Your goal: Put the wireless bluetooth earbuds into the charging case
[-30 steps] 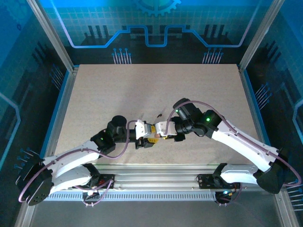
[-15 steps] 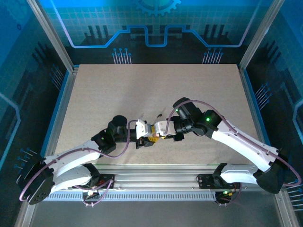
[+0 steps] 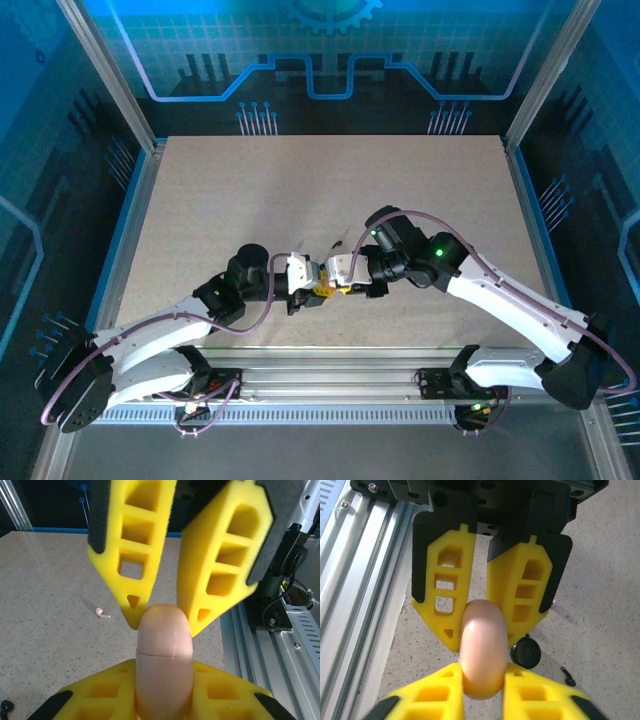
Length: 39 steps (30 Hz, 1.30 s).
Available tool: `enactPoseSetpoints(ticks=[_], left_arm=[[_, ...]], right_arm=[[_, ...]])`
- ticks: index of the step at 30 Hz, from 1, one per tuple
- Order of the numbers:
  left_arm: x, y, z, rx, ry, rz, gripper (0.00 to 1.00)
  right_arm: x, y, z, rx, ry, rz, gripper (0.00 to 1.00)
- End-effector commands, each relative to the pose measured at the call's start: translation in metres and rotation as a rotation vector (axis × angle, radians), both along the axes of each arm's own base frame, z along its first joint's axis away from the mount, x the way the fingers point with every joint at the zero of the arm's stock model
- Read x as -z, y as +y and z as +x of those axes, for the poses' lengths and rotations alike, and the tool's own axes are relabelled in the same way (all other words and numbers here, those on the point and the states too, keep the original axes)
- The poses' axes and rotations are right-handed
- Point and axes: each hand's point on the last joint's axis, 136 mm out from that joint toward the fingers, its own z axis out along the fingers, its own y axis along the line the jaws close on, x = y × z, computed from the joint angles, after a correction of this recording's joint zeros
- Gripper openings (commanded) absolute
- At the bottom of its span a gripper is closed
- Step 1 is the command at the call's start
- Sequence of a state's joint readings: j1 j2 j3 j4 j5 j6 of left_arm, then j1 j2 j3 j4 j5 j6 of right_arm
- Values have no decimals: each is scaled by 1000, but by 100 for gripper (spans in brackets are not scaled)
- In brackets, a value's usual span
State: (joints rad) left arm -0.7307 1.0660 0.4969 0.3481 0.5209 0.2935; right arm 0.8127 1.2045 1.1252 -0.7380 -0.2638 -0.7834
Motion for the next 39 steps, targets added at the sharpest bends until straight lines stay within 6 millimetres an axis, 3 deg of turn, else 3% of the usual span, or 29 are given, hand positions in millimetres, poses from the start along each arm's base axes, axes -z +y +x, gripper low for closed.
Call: enactPoseSetpoints(ticks=[1, 3, 6, 12, 29, 39], left_arm=[[-12, -5, -4, 29, 4, -32, 17], [-13, -5, -5, 30, 3, -35, 17], [-12, -4, -6, 33, 3, -32, 17], [-13, -5, -7, 42, -1, -35, 17], [-18, -5, -7, 42, -2, -55, 17], [-22, -6, -8, 48, -4, -69, 17]], right_arm=[[-8, 6, -4, -6, -17, 58, 36], [-10, 5, -3, 12, -26, 85, 43], [-14, 3, -3, 30, -26, 135, 45], [-23, 0, -4, 47, 6, 216, 46], [-16, 6, -3, 36, 53, 212, 46], [-13, 3, 9, 87, 22, 189, 45]])
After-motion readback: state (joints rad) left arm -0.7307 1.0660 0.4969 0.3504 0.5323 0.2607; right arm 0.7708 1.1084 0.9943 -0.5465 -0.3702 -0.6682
